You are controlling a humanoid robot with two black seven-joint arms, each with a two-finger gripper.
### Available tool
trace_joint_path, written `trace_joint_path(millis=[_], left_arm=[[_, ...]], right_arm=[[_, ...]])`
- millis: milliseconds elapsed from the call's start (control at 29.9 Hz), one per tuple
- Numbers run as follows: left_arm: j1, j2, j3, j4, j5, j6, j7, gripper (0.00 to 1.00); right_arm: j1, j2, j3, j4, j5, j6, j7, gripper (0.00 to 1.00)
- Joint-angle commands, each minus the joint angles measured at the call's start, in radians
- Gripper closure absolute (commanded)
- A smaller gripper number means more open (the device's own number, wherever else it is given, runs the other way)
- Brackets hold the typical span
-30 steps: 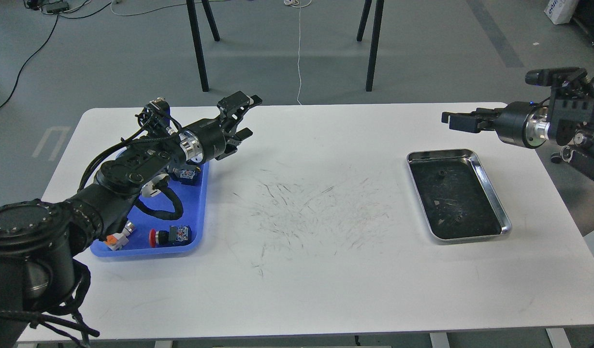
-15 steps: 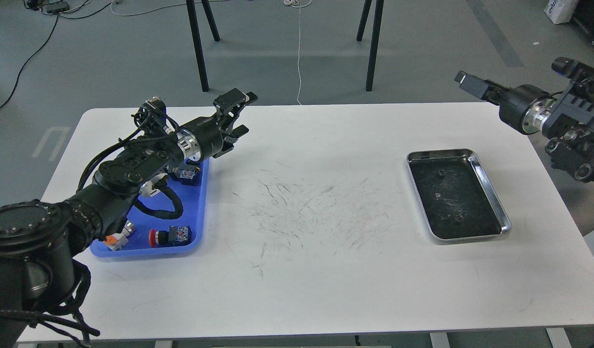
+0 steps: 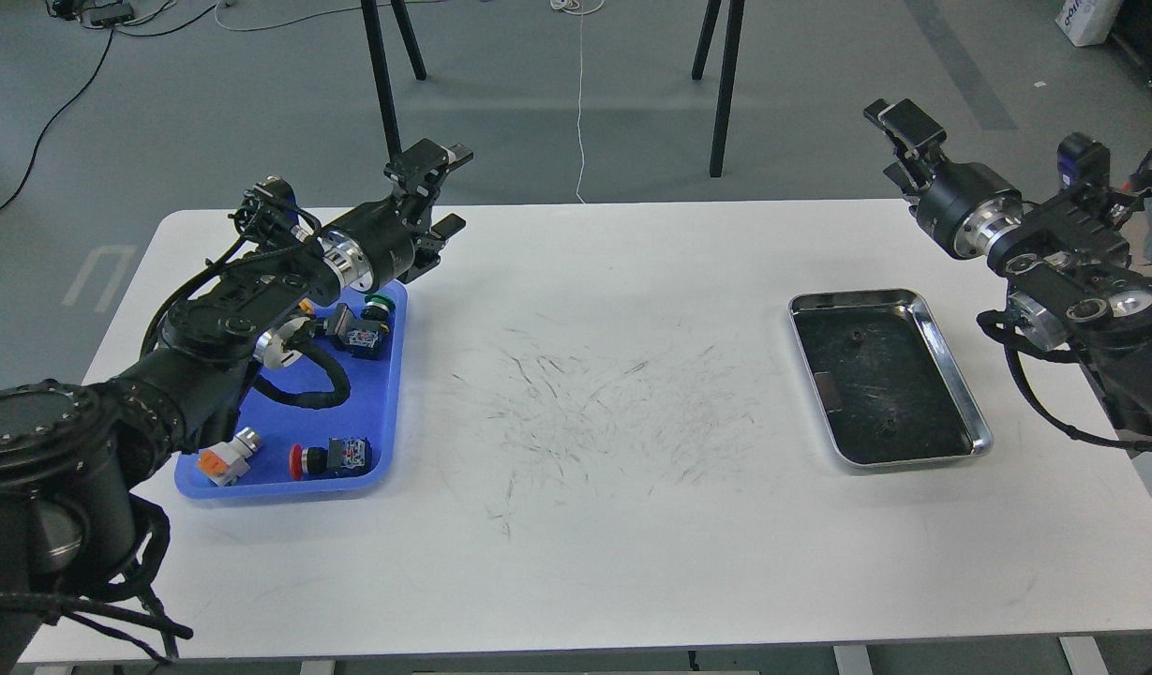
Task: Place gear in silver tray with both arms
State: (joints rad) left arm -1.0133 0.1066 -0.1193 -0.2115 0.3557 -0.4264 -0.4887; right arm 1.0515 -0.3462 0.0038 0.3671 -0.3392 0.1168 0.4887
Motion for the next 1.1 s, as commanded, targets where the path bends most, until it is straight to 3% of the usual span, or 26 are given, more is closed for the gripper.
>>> trace_joint_path(millis=[0,368,736,1070], left_arm=[[0.007,0.019,-0.054,0.0,-0.006,-0.003,0.0,0.0],[0.013,0.025,-0.114,0.001,-0.058,0.003,0.0,0.0],[0.03,0.012,-0.206,0.001,-0.144,0.001,0.0,0.0],[0.059,-0.011,-0.287,0.001,-0.161,0.018,0.0,0.0]], right_arm=[[-0.007,0.007,0.031,0.001,0.136,0.024,0.0,0.02],[-0.03,0.041,0.157,0.024,0.423,0.086,0.0,0.02],[-0.094,0.082,0.421,0.12,0.474,0.123,0.0,0.02],[-0.153,0.138,0.43,0.122,0.466,0.11,0.0,0.02]])
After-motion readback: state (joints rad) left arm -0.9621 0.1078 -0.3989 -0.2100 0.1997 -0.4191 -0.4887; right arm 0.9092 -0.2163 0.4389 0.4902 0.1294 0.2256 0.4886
